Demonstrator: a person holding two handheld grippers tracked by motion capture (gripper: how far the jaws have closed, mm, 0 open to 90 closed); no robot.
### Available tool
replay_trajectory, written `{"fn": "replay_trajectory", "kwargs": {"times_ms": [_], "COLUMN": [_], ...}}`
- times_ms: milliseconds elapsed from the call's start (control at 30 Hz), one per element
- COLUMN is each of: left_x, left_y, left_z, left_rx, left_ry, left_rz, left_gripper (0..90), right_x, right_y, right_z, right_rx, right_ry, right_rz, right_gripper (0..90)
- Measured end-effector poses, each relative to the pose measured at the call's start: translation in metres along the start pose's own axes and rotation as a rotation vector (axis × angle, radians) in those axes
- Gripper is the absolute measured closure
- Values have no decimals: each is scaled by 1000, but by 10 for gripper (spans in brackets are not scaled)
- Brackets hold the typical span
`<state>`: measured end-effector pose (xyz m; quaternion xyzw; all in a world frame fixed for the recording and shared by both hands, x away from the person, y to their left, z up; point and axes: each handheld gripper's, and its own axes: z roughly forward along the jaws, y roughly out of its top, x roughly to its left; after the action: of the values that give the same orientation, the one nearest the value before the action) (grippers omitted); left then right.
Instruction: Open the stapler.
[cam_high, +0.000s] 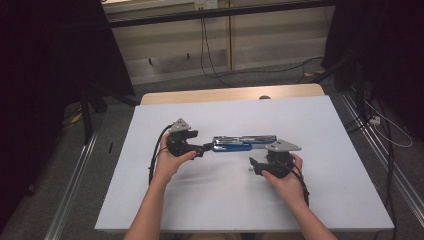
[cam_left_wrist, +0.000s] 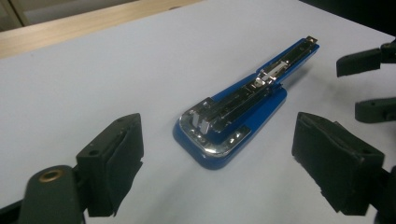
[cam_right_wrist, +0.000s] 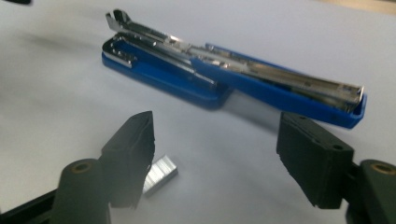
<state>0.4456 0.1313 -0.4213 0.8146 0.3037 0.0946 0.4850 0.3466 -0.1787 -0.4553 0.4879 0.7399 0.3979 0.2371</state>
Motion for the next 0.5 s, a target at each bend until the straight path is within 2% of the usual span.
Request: {"fn": "replay_trajectory", "kwargs": {"times_ms": [67,133,233,400,500], "left_x": [-1,-2,-3,-4,-6], "left_y": [-1,-2,-9,-21,-24], "left_z": [-5,-10,-18,-26,-31], "left_rx": [-8,-7,12,2,6], "left_ry": [3,7,29,26,45], "left_rz": [-10,-25,-12,-23,-19], "left_gripper": [146,118,112,96,92], "right_x": [2,3,4,5,5], "right_y": [-2,-3,-2,-4,-4], "right_z": [-1,-1,-2,-5,-6], "right_rx": [2,0,0,2,3], "right_ry": [-2,2,0,12,12], "right_rz": [-13,-4,-9,1,8], "right_gripper": [231,217,205,198,198]}}
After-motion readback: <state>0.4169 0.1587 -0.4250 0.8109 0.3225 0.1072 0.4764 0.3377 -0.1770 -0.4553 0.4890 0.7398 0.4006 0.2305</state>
